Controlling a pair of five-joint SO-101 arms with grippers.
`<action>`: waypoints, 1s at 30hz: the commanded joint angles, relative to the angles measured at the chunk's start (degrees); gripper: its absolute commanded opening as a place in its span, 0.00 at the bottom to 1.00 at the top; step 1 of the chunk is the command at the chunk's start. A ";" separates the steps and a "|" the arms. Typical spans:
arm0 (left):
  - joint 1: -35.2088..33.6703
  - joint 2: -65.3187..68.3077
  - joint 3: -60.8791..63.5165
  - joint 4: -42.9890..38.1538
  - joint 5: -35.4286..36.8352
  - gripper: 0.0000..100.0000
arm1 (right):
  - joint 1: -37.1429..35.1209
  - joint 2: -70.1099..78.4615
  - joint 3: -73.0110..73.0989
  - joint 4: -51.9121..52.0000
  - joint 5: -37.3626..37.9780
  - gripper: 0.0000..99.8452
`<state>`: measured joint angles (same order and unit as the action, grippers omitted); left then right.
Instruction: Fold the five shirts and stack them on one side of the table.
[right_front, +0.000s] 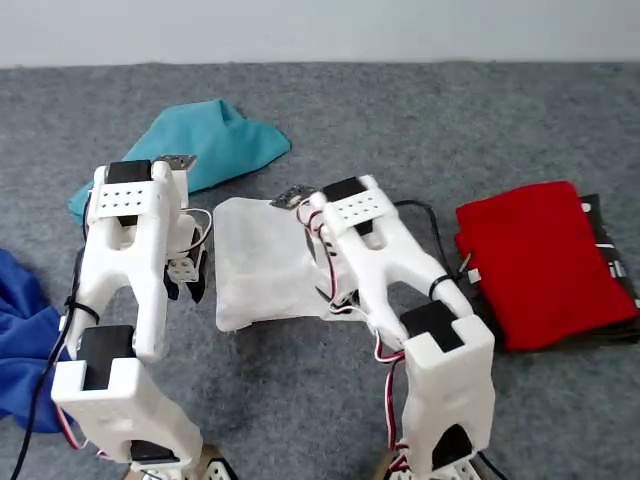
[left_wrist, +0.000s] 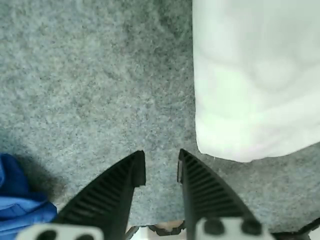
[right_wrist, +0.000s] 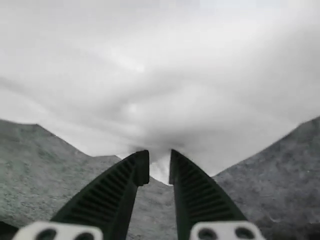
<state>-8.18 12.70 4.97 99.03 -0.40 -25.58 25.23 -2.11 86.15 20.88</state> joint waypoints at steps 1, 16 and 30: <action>-0.35 -2.73 -0.04 1.14 -0.62 0.12 | 0.31 -3.12 0.00 0.66 0.97 0.07; -0.35 -2.73 -0.04 1.14 -0.62 0.12 | 10.42 -20.18 -7.30 1.19 -7.38 0.19; -0.35 -2.73 -0.04 1.14 -0.62 0.12 | 3.82 2.24 -15.03 -4.53 -11.87 0.27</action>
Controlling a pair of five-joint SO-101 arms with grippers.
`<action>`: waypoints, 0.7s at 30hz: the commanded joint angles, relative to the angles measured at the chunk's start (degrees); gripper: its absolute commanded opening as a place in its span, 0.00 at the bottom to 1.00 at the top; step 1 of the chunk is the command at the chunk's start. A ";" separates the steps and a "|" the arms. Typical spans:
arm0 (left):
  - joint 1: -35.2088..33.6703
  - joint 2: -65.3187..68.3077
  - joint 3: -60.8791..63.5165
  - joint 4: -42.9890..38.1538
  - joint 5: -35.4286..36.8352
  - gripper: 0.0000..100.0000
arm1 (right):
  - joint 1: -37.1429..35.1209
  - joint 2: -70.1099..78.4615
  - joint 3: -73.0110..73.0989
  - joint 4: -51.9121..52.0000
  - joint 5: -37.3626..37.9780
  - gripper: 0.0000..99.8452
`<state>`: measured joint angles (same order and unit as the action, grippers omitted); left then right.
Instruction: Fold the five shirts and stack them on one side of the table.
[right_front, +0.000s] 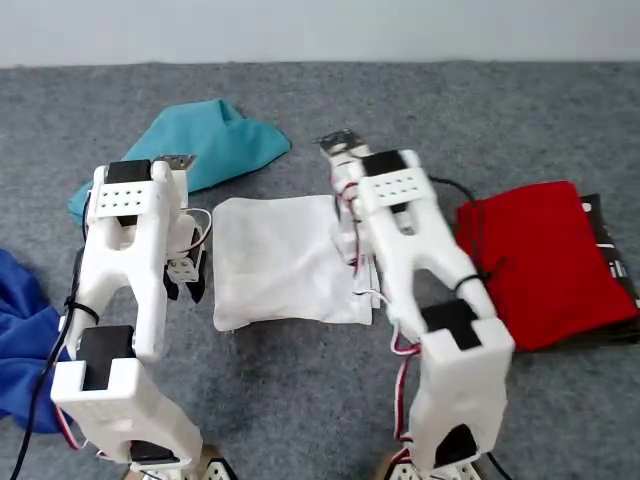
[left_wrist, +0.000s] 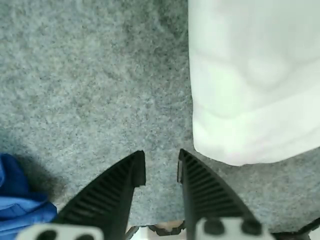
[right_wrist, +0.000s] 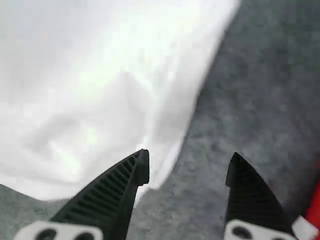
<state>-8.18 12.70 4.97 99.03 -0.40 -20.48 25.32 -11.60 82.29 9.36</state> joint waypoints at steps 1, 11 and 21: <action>-0.35 -2.73 -0.04 1.14 -0.62 0.12 | -1.45 3.82 -7.03 -0.66 -0.35 0.29; -0.35 -2.73 -0.04 1.05 -0.62 0.12 | -4.53 16.84 -16.70 -0.57 -0.53 0.31; -0.35 -2.73 0.04 1.05 -0.62 0.12 | -12.09 17.63 -18.64 -0.75 -0.70 0.31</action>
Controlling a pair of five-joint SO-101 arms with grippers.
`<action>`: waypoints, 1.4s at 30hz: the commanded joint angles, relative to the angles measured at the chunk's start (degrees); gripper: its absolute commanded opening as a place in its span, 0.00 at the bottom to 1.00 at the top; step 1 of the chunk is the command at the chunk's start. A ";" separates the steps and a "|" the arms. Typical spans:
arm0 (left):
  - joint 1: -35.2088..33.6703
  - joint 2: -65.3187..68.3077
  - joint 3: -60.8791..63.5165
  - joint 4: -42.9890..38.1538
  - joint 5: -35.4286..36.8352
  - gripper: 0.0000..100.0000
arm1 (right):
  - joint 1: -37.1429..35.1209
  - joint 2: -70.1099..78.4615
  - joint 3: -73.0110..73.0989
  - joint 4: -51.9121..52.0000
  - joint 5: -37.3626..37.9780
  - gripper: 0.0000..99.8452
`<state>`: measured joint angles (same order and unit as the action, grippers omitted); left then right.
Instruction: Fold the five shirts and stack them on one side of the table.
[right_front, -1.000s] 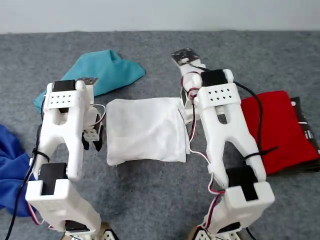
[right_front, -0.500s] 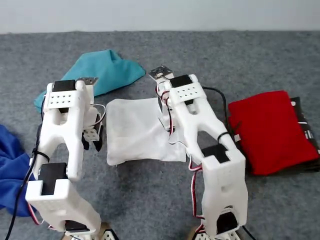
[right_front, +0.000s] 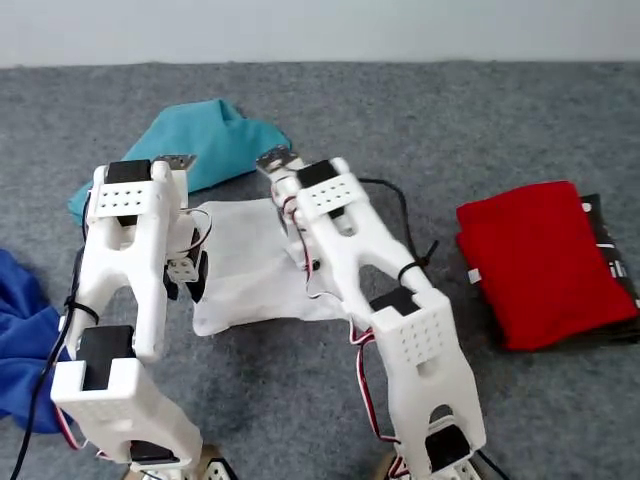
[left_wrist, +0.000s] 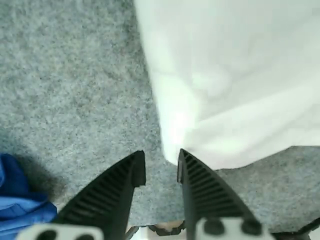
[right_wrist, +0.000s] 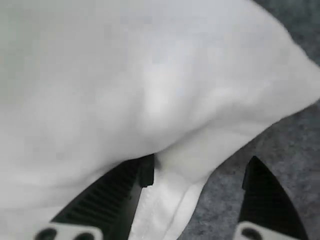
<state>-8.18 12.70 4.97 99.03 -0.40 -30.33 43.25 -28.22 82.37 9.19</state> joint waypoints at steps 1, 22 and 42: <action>-0.35 -2.73 0.04 1.05 -0.62 0.12 | -2.33 -0.31 -2.02 -0.92 -0.35 0.31; -0.35 -2.73 0.04 1.14 -0.62 0.12 | -1.27 5.05 -7.91 0.66 9.58 0.01; -0.35 -2.73 0.04 1.23 -0.62 0.12 | -12.35 5.67 -35.16 20.35 9.14 0.01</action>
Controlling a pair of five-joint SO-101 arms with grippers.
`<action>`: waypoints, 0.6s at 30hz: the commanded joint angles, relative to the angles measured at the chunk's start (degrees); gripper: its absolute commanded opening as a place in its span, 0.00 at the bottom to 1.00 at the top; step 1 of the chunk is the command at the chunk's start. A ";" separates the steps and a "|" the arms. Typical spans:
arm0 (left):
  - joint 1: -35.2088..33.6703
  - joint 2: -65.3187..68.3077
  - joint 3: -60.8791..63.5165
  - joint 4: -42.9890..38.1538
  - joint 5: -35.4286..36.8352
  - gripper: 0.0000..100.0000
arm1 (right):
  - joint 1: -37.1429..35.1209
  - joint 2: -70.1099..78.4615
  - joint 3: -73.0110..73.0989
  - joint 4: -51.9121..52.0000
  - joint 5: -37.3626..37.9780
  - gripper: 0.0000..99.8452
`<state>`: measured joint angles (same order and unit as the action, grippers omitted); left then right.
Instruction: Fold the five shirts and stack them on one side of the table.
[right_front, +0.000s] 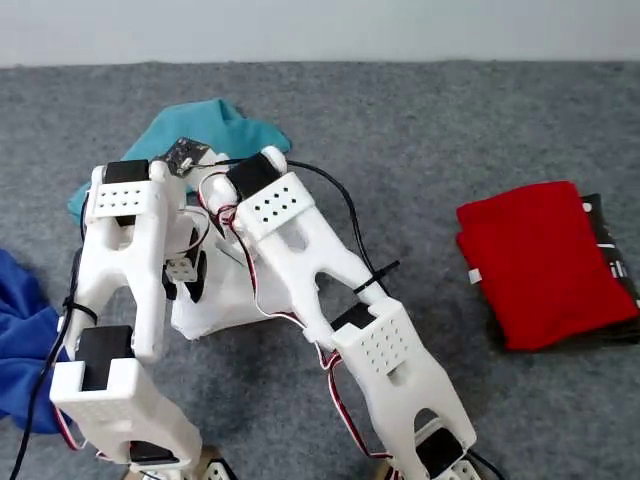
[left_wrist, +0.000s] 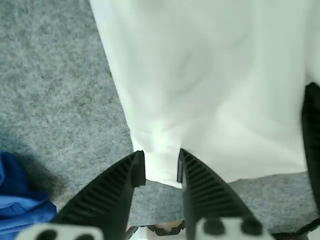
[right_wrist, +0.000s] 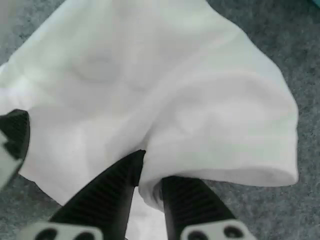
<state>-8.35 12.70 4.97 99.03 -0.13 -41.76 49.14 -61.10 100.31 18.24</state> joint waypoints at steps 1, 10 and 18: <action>-0.18 -2.73 0.04 1.23 -0.88 0.12 | -0.92 -0.22 -2.29 2.42 0.35 0.01; -0.18 -2.73 0.04 1.23 -0.88 0.12 | 5.41 7.96 -0.53 -0.31 -4.04 0.01; -0.18 -2.73 0.04 1.23 -0.88 0.12 | 6.20 13.05 -0.53 -3.12 -6.07 0.16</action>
<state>-8.18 12.62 5.32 99.21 -0.48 -36.31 62.07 -61.10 98.55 14.11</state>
